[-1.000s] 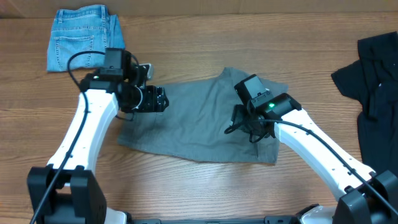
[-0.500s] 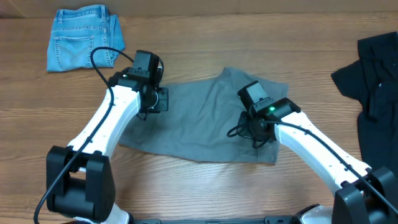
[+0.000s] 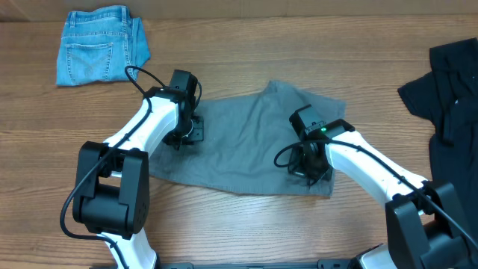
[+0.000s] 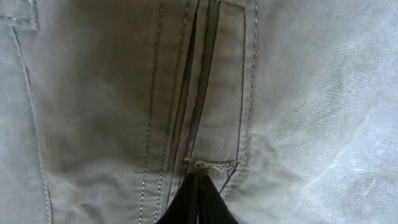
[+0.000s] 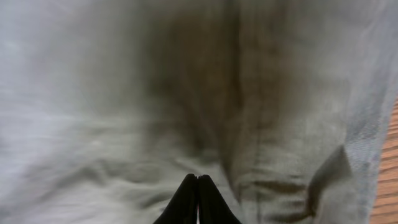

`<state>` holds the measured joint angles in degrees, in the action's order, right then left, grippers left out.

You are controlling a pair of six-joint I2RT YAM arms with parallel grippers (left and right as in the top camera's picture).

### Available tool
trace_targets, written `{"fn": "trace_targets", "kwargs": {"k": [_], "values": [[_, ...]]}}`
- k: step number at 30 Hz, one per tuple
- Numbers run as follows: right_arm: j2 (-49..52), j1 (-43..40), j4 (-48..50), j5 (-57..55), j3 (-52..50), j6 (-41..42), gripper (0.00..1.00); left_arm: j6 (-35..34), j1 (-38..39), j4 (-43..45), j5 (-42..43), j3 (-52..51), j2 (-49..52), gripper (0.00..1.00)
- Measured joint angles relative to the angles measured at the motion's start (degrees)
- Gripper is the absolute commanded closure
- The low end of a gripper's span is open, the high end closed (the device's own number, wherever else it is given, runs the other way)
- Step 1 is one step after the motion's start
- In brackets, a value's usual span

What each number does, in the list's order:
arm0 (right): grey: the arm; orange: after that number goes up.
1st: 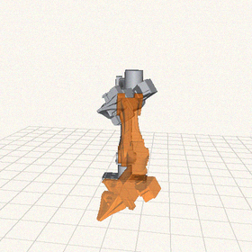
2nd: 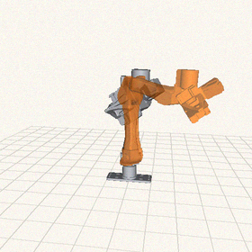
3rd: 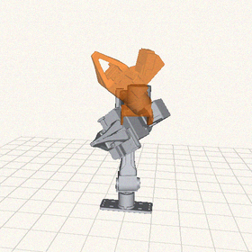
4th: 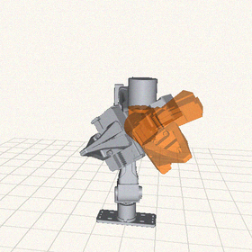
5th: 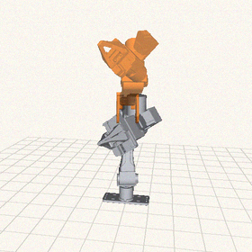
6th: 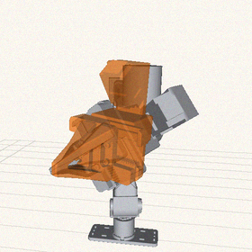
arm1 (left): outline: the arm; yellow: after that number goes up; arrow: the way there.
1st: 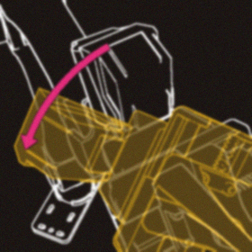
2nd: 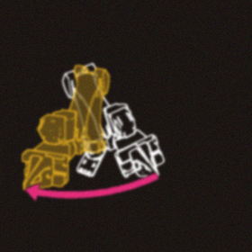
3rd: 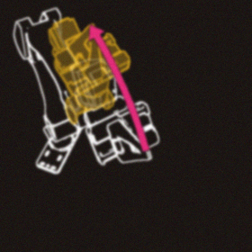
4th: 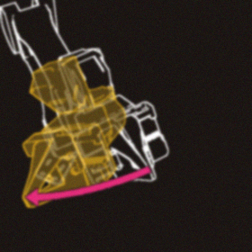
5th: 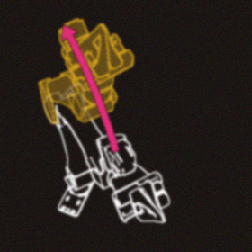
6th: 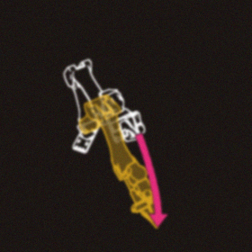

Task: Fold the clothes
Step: 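Grasp both trouser edges and stretch them apart to flatten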

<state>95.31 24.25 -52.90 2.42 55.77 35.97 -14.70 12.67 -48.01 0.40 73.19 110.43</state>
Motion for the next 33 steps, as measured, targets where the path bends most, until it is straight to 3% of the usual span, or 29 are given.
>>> {"fn": "trace_targets", "kwargs": {"k": [19,26,31,33], "values": [[1.5,-14.5,2.8,9.1,-5.7,3.0,0.96,-3.7,-5.4,-5.6,-4.1,0.2,2.2,0.96],[-1.4,-14.6,-0.8,3.1,-6.4,4.3,0.96,-5.9,-10.4,-7.8,-5.9,0.3,2.2,0.96],[-8.8,-15.5,-6.1,-2.9,-5.4,5.4,0.96,-6.4,-12.5,-8.9,-7.1,0.3,1.3,0.96],[-12.6,-15.6,-6.5,-3.5,-3.5,5.3,0.89,-6.4,-12.3,-8.7,-6.6,0.3,-1.6,0.96]]}}
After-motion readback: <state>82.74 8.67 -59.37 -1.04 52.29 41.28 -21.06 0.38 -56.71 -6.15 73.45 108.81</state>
